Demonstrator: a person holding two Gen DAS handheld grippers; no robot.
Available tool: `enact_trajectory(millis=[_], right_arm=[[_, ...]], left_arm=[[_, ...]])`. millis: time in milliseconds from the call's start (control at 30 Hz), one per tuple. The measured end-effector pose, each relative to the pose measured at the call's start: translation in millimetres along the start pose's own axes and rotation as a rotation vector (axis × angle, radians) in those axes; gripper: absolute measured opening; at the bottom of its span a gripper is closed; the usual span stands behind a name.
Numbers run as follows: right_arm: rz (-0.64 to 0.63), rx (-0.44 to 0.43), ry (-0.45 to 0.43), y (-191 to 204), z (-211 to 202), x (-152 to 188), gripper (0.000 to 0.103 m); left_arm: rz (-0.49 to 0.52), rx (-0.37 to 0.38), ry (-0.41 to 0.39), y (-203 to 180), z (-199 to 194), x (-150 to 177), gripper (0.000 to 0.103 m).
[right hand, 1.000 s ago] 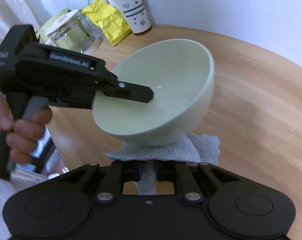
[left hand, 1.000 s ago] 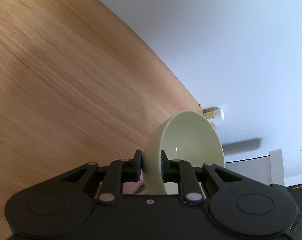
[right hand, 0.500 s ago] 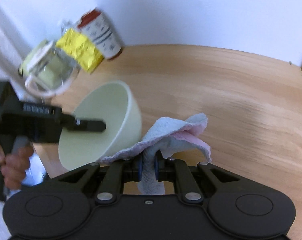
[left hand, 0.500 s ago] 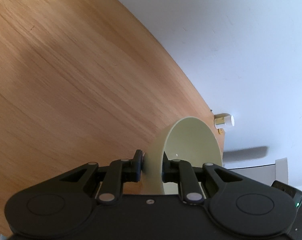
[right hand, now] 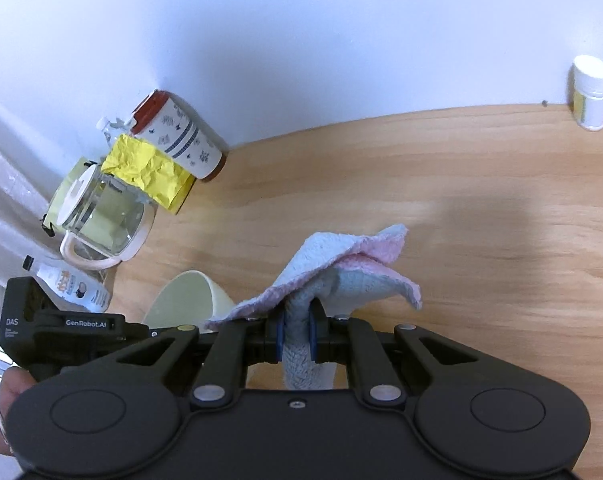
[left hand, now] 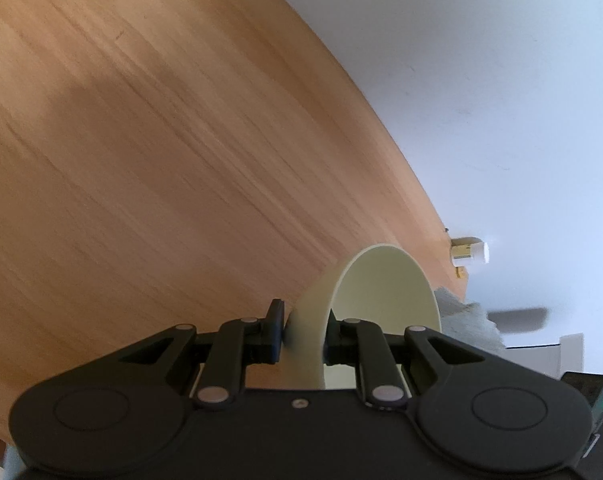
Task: Clean bowl
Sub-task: 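Lower the bowl onto the table with the left gripper and open it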
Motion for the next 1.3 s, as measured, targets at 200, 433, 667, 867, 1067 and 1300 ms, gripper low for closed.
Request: enact_trajectory(millis=[200,433,667,867,1067,1300], right_arm=[[0.042,0.063,-0.056,-22,-19,1,0.013],[0.021,0.158,-0.035,-36,-9,15,0.013],[-0.055,0.241,-0.011,-37,0,25,0.013],[-0.017,0.259,0.005,-44,7,30,0.013],[0.066,0.289,0.030,-64,9,41,0.014],[0.133,0.292,0.056,-76,14,50,0.015]], left_arm=[[0.026,-0.029,0.000,4,10,-1,0.016],[0.038,-0.052,0.017,12,20,-2,0.016],[0.048,-0.066,0.022,15,25,-4,0.016],[0.052,-0.073,0.026,17,29,-5,0.017],[0.046,-0.071,0.021,20,29,-7,0.017],[0.029,-0.067,0.026,26,26,-10,0.017]])
Point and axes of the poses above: each gripper's, at about its wrist camera, not at the fingertips, and z roughly the way its jaws point, y to its left, x to its underside, the point moved 3 cm from there along z, roughly the way its jaws point, and after that the axes turned 14 degrees about x, right-handed, at the moved point
